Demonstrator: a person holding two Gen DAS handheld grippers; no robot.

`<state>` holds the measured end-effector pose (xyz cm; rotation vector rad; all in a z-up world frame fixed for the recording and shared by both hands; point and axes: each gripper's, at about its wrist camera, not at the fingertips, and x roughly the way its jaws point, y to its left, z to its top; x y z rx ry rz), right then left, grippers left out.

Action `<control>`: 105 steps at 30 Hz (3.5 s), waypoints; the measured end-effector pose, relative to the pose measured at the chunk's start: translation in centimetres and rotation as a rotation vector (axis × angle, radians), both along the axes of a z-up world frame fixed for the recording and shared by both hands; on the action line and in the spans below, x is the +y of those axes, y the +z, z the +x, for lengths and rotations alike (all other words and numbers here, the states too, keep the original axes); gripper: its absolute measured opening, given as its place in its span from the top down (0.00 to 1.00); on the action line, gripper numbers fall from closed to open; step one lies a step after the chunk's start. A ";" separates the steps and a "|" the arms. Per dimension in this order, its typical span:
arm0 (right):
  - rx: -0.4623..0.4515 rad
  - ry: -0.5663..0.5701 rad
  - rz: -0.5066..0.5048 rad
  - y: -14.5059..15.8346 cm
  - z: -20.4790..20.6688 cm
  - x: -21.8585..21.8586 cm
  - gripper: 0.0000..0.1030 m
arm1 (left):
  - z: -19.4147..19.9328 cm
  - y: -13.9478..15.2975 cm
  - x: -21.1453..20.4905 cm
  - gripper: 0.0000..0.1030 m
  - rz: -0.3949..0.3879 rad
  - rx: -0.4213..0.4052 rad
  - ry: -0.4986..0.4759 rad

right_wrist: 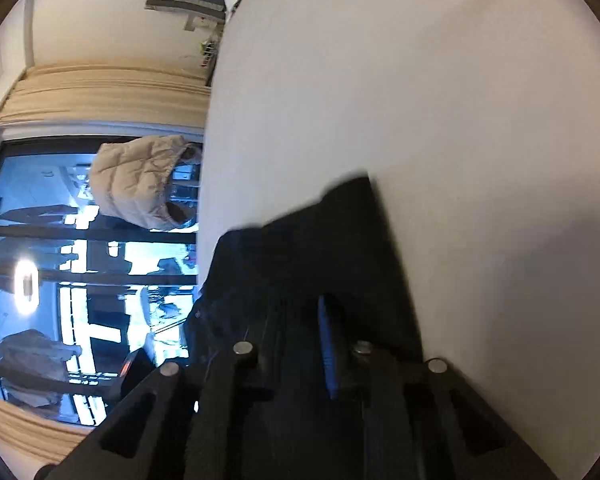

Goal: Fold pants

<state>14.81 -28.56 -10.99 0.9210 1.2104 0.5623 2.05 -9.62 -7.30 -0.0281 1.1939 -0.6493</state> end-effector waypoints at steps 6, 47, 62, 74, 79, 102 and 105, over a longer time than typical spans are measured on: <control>-0.010 0.092 -0.031 0.8 -6.0 0.7 0.77 | -0.3 -0.4 1.0 0.78 -0.018 -0.003 0.005; -0.157 -0.004 0.175 6.5 -5.0 16.3 0.20 | -19.3 1.6 34.9 0.05 -0.699 0.117 0.969; -0.134 0.026 0.210 5.6 -5.8 16.9 0.21 | -17.7 -6.2 35.2 0.07 -0.932 0.236 1.061; -0.101 0.121 0.115 6.5 -3.0 18.0 0.21 | -15.7 -4.5 33.7 0.41 -0.946 0.229 0.996; -0.062 0.133 0.086 5.5 -1.3 18.2 0.21 | -14.9 -5.0 32.9 0.61 -0.908 0.228 0.989; -0.061 0.032 0.177 5.4 -4.0 10.8 0.21 | -5.4 9.7 13.5 0.86 -0.418 -0.162 0.409; -0.078 0.025 0.204 6.0 -4.6 8.6 0.19 | -4.4 9.0 6.8 0.86 -0.268 -0.211 0.249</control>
